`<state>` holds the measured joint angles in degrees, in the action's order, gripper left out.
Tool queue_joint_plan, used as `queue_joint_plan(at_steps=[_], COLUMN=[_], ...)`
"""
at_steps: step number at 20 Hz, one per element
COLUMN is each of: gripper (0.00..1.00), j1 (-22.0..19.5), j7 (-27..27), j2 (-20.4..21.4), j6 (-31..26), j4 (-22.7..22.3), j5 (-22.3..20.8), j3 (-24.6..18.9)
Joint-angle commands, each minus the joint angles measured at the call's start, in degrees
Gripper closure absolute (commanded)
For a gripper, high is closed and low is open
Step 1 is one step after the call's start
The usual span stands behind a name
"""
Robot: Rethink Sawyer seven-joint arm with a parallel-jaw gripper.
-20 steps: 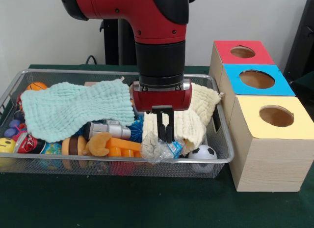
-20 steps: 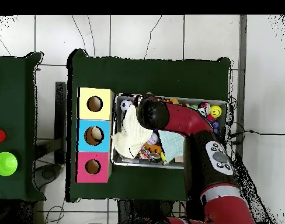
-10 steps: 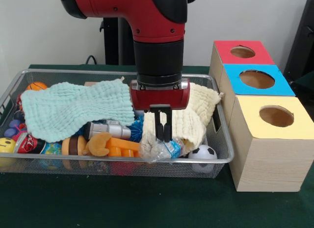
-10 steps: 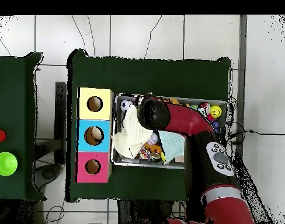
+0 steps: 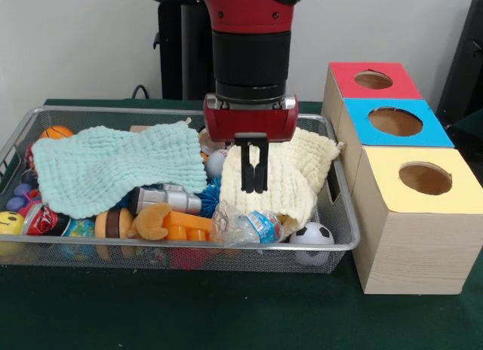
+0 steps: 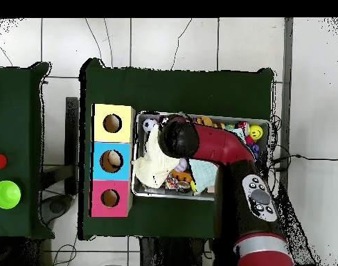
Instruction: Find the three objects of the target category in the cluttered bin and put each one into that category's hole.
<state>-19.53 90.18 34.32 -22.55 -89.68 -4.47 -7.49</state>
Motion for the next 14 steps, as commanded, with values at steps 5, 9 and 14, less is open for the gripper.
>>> queue_joint_plan(at_steps=[5, 9, 14], gripper=[1.00, 1.00, 1.00], j1=[2.54, 4.71, 5.09], j7=[10.86, 12.76, 12.82], j2=[4.50, 4.07, 1.98], j6=[-10.43, -8.04, -4.71], j4=[-7.88, -7.65, -6.59], j5=[3.23, 3.04, 3.72], j3=[1.93, 4.20, 4.62])
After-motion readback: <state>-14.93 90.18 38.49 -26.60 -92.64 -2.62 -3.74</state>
